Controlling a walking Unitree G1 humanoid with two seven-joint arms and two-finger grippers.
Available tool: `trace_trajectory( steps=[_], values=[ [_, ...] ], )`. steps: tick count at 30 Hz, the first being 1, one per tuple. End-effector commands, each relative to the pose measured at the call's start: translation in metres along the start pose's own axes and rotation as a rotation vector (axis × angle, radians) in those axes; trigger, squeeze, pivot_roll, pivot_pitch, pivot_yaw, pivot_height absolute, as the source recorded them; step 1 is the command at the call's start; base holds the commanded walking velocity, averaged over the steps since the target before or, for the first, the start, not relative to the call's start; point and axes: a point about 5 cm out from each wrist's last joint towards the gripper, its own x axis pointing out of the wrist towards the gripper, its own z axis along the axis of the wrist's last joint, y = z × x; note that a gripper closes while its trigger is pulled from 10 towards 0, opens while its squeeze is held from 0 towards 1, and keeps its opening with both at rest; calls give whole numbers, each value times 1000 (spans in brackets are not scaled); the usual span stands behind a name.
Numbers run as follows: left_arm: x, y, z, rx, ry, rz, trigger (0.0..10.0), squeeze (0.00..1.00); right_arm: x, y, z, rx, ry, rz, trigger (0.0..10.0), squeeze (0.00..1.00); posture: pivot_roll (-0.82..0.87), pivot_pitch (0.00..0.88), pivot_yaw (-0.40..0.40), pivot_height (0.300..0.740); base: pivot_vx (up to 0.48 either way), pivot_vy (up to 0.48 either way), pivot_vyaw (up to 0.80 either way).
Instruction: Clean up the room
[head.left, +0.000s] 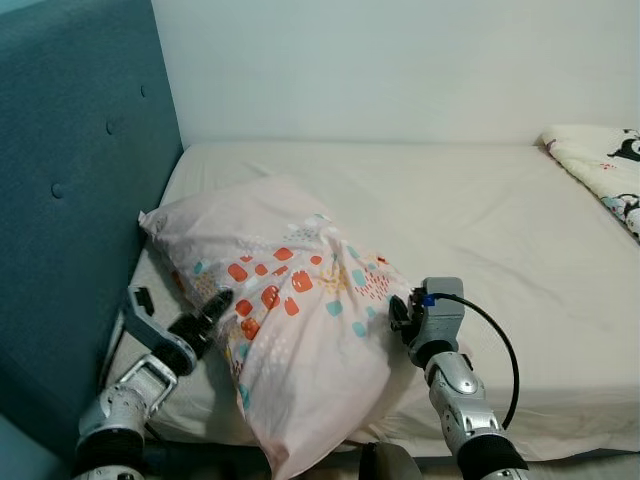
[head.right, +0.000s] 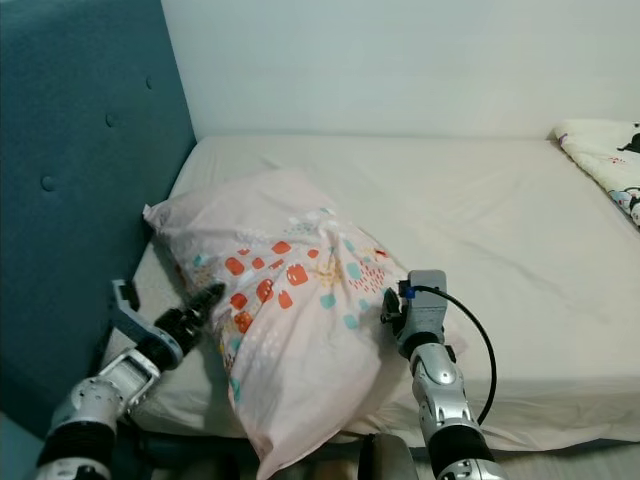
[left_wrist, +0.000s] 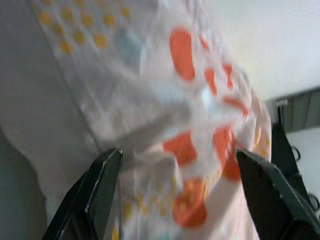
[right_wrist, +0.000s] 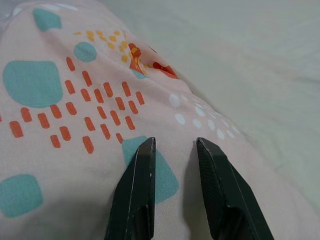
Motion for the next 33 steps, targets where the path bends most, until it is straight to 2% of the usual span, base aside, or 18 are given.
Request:
trace_trajectory(
  steps=[1, 6, 12, 16, 17, 18, 22, 24, 25, 27, 28, 31, 33],
  values=[
    [2, 0, -15, 35, 61, -2, 10000, 1000, 0, -1, 0, -4, 10, 10, 10000, 0, 24, 28, -82, 571, 0, 0, 0],
    [6, -2, -22, 67, 83, -5, 10000, 1000, 0, -1, 0, -7, 12, 18, 10000, 0, 16, 29, -87, 561, 0, 0, 0],
    [12, 3, -18, 71, 31, 40, 10000, 1000, -3, -1, -2, -21, 23, 43, 10000, 0, -6, 34, -89, 561, 0, 0, 0],
    [14, 1, -19, 5, 28, 16, 10000, 1000, -5, -2, -4, -20, 28, 46, 10000, 0, -9, 37, -85, 561, 0, 0, 0],
    [16, -3, -19, -77, 9, -14, 10000, 1000, -6, -2, -5, -19, 30, 47, 10000, 0, -12, 42, -82, 561, 0, 0, 0],
    [17, -5, -20, -108, 5, -32, 10000, 1000, -6, -1, -5, -18, 32, 47, 10000, 0, -12, 43, -83, 561, 0, 0, 0],
    [20, -8, -23, -132, 8, -58, 10000, 1000, -7, -1, -7, -17, 37, 47, 10000, 0, -12, 43, -83, 561, 0, 0, 0],
    [29, -23, -37, -110, 59, -139, 10000, 1000, -9, 2, -10, -14, 49, 54, 10000, 0, -12, 49, -85, 561, 0, 0, 0],
    [29, -23, -37, -110, 59, -139, 10000, 1000, -9, 2, -10, -14, 49, 54, 10000, 0, -12, 49, -85, 561, 0, 0, 0],
    [35, -35, -43, -112, 81, -197, 10000, 1000, -9, 3, -11, -14, 53, 58, 10000, 0, -15, 52, -84, 561, 0, 0, 0],
    [35, -35, -43, -112, 81, -197, 10000, 1000, -9, 3, -11, -14, 53, 58, 10000, 0, -15, 52, -84, 561, 0, 0, 0],
    [43, -50, -45, -115, 97, -263, 10000, 1000, -9, 5, -11, -12, 54, 62, 10000, 0, -18, 55, -82, 561, 0, 0, 0],
    [46, -55, -45, -108, 100, -278, 10000, 1000, -9, 5, -11, -12, 54, 63, 10000, 0, -18, 56, -81, 561, 0, 0, 0]
  ],
)
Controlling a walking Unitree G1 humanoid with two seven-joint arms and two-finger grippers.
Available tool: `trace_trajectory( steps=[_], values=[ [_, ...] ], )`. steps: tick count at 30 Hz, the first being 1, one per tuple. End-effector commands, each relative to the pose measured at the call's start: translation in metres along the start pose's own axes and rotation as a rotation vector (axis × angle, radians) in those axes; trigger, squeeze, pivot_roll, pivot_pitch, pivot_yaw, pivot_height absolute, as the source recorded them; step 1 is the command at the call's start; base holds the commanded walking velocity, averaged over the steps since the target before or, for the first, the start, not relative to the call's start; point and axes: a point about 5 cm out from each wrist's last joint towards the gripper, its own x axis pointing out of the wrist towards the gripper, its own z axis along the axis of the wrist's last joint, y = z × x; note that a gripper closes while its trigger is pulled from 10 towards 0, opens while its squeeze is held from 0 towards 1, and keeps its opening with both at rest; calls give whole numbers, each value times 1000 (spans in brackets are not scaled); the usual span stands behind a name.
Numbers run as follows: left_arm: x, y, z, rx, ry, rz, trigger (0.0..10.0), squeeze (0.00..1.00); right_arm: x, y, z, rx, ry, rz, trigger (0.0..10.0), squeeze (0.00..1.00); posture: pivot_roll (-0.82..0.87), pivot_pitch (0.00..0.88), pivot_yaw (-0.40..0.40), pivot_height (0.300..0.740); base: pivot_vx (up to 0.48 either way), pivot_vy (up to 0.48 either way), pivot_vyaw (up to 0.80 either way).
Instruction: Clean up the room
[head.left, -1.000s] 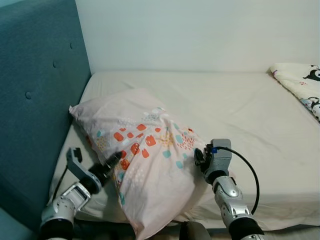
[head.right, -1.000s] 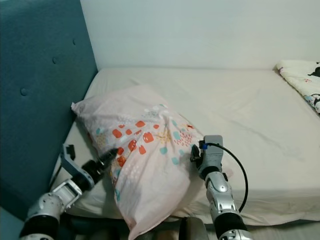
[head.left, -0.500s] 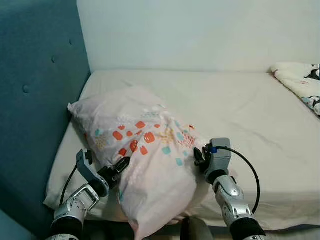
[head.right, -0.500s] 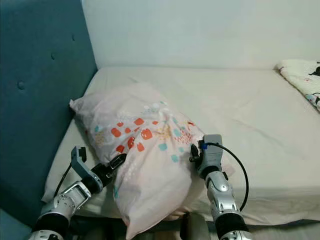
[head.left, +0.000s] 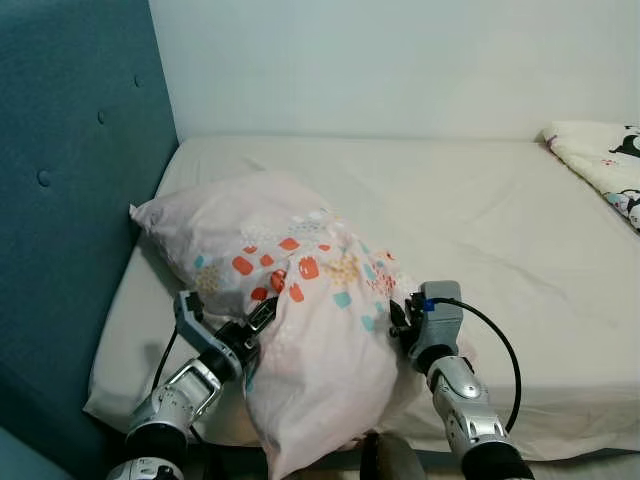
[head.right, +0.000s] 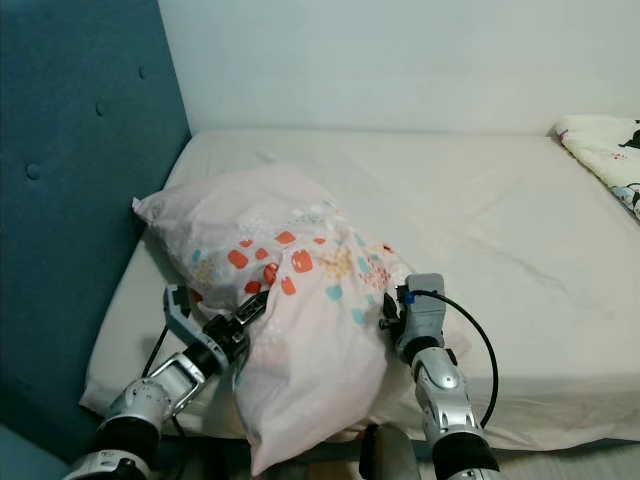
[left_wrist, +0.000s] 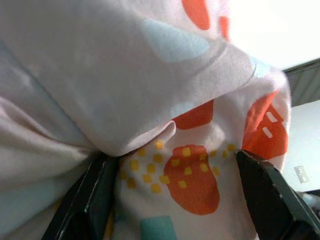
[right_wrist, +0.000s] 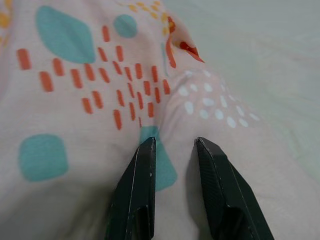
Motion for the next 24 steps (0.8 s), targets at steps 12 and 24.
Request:
trace_trajectory(
  steps=[12, 24],
  values=[
    [34, -28, -17, 389, 198, 32, 10000, 1000, -4, 6, -11, 5, 51, 15, 10000, 0, -11, 57, -78, 561, 0, 0, 0],
    [38, -25, -6, 549, 200, 220, 6510, 0, -4, 9, -12, 6, 57, 17, 10000, 0, -5, 46, -78, 561, 0, 0, 0]
  ],
)
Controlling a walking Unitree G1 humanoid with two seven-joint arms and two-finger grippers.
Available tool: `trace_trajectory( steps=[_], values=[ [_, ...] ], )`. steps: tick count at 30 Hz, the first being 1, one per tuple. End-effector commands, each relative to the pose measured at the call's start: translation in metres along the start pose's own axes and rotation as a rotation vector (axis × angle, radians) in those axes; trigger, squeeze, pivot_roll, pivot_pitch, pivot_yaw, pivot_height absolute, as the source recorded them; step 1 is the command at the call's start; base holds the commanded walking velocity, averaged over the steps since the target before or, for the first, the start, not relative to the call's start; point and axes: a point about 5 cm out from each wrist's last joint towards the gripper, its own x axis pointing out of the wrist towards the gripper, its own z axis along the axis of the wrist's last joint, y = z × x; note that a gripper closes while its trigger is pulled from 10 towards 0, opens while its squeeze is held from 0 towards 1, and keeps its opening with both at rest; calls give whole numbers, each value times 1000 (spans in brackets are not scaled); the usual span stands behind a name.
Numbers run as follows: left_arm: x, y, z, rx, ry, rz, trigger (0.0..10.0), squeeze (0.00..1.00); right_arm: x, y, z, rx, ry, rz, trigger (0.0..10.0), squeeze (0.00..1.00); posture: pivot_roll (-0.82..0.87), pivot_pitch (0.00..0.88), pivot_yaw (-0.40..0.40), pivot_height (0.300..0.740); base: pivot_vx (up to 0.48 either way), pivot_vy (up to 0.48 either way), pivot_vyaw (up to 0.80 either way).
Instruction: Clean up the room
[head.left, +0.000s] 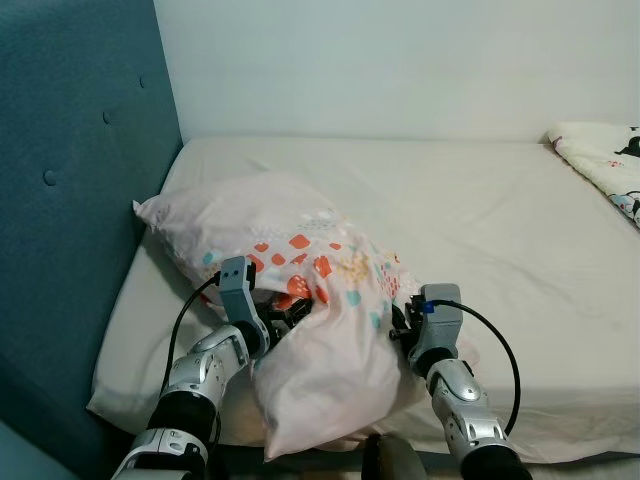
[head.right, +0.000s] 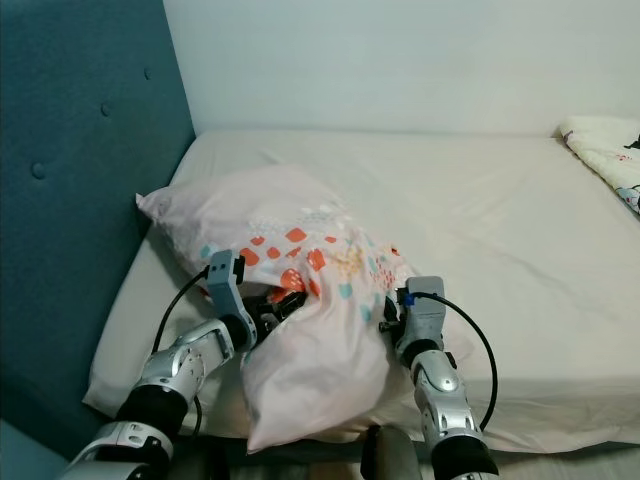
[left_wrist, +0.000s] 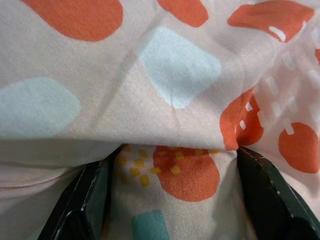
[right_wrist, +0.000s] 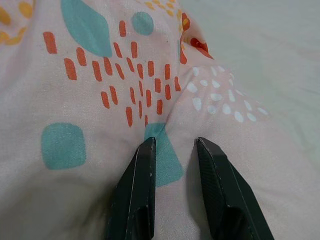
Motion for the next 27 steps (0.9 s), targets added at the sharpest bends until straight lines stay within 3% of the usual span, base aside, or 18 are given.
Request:
trace_trajectory(
  steps=[1, 21, 27],
  values=[
    [3, -7, -1, 11, 17, -13, 0, 0, -2, 7, -8, 2, 37, 22, 10000, 0, -3, 44, -78, 561, 0, 0, 0],
    [-1, -19, 0, 2, 1, -62, 0, 27, 0, 11, -7, 15, 36, 26, 10000, 0, 7, 43, -79, 561, 0, 0, 0],
    [-1, -21, 6, -36, -17, -61, 0, 67, 1, 14, -7, 19, 32, 31, 10000, 0, 10, 39, -78, 561, 0, 0, 0]
  ],
)
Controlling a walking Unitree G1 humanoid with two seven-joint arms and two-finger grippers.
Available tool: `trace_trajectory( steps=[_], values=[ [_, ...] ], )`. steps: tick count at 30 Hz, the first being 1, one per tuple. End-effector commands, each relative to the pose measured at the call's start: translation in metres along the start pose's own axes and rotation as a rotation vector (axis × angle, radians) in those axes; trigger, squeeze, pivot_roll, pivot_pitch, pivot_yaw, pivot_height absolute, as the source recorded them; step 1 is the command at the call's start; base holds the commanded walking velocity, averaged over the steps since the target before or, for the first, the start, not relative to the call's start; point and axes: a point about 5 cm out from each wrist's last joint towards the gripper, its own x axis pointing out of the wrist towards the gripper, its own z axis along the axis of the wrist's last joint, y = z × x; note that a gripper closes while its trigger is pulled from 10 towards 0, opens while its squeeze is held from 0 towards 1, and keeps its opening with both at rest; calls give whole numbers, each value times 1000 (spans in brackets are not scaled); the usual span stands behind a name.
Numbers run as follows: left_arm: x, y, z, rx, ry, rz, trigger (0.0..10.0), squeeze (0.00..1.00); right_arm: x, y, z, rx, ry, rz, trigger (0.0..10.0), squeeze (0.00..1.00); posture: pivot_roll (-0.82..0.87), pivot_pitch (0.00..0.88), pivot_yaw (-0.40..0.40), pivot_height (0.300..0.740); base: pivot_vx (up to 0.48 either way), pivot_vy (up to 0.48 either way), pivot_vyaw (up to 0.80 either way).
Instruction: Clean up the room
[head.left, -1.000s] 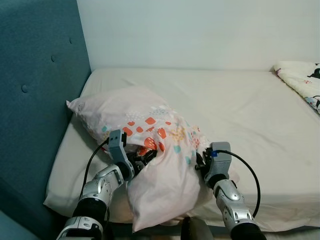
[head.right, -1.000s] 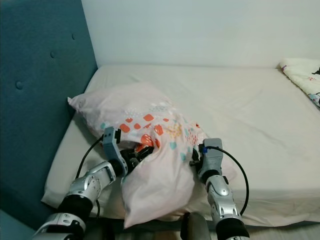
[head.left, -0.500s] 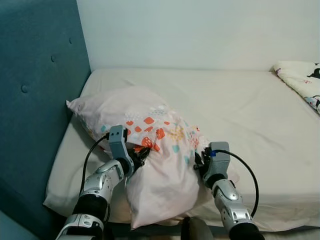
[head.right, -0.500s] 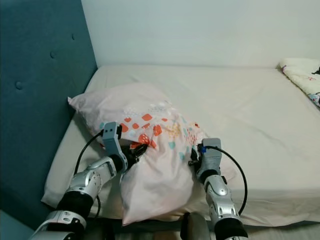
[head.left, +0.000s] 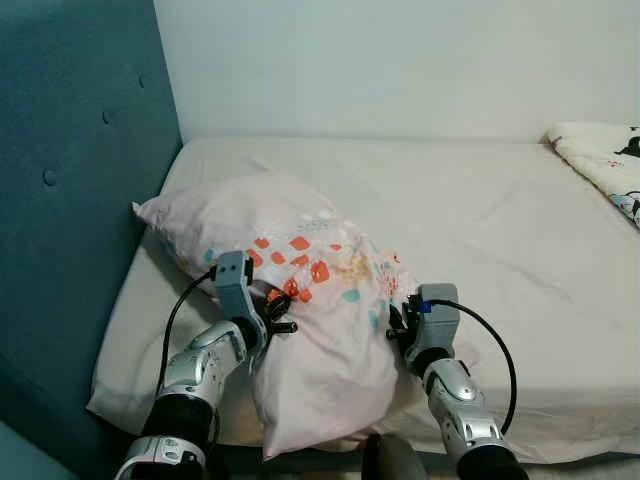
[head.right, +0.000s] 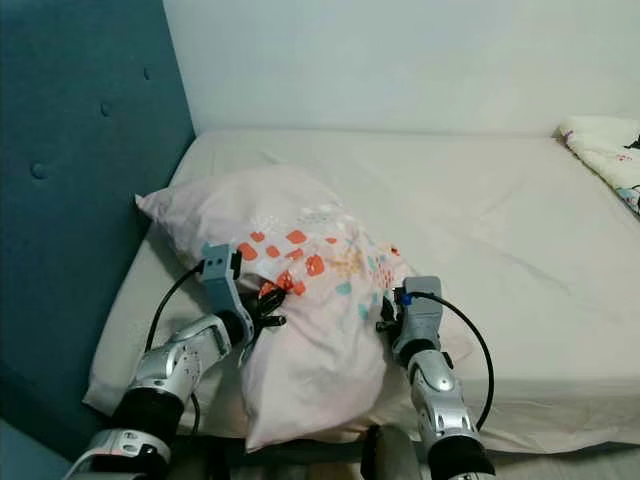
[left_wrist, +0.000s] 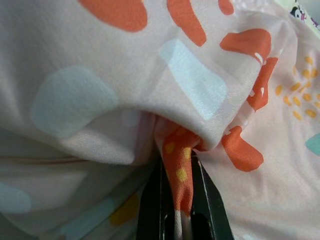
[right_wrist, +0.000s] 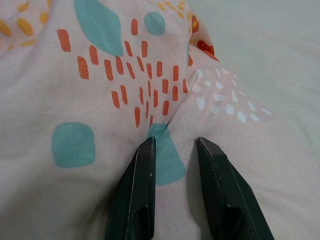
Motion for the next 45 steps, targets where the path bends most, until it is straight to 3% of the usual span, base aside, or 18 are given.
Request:
trace_trajectory(
  steps=[1, 5, 6, 7, 9, 10, 12, 13, 15, 17, 22, 25, 30, 34, 37, 45],
  values=[
    [5, -15, -2, -32, 2, -54, 0, 82, 0, 8, -6, 5, 31, 24, 10000, 0, 14, 31, -73, 561, 0, 0, 0],
    [5, -17, 2, 2, -2, -60, 0, 86, 1, 9, -3, 13, 13, 22, 10000, 0, 14, 31, -73, 561, 0, 0, 0],
    [6, -17, 7, 113, -1, -63, 0, 78, 2, 8, 1, 18, -8, 17, 10000, 0, 16, 24, -69, 561, 0, 0, 0],
    [6, -17, 7, 113, -1, -63, 0, 78, 2, 8, 1, 18, -8, 17, 10000, 0, 16, 24, -69, 561, 0, 0, 0],
    [7, -19, 29, 349, -39, -73, 0, 67, 5, 6, 11, 28, -59, 1, 10000, 0, 17, 12, -64, 561, 0, 0, 0],
    [7, -19, 29, 349, -39, -73, 0, 67, 5, 6, 11, 28, -59, 1, 10000, 0, 17, 12, -64, 561, 0, 0, 0],
    [7, -19, 53, 472, -94, -60, 0, 63, 6, 4, 18, 36, -94, -11, 10000, 0, 18, 6, -59, 561, 0, 0, 0],
    [7, -19, 53, 472, -94, -60, 0, 63, 6, 4, 18, 36, -94, -11, 10000, 0, 18, 6, -59, 561, 0, 0, 0],
    [5, -14, 89, 587, -175, 0, 0, 67, 8, 2, 25, 43, -130, -27, 10000, 0, 20, 1, -57, 561, 0, 0, 0],
    [0, -13, 112, 658, -230, 25, 0, 67, 9, 2, 29, 47, -148, -34, 10000, 0, 20, 0, -57, 561, 0, 0, 0],
    [-11, -12, 142, 744, -292, 14, 0, 55, 10, 3, 32, 51, -161, -37, 10000, 0, 28, 0, -61, 561, 0, 0, 0],
    [-13, -11, 146, 754, -295, 10, 0, 55, 10, 3, 32, 52, -162, -37, 10000, 0, 28, 0, -61, 561, 0, 0, 0],
    [-24, 4, 154, 892, -231, 11, 0, 31, 11, 4, 33, 46, -170, -46, 10000, 0, 33, 0, -73, 561, 0, 0, 0],
    [-27, 9, 156, 942, -217, 20, 0, 20, 11, 4, 33, 42, -173, -53, 10000, 0, 35, 1, -77, 561, 0, 0, 0],
    [-33, 16, 175, 1027, -242, 82, 0, 12, 11, 3, 34, 34, -181, -66, 10000, 0, 36, 2, -79, 561, 0, 0, 0],
    [-38, 22, 190, 1065, -268, 157, 0, 12, 10, 2, 32, 38, -178, -74, 10000, 0, 43, 1, -72, 561, 0, 0, 0]
  ],
)
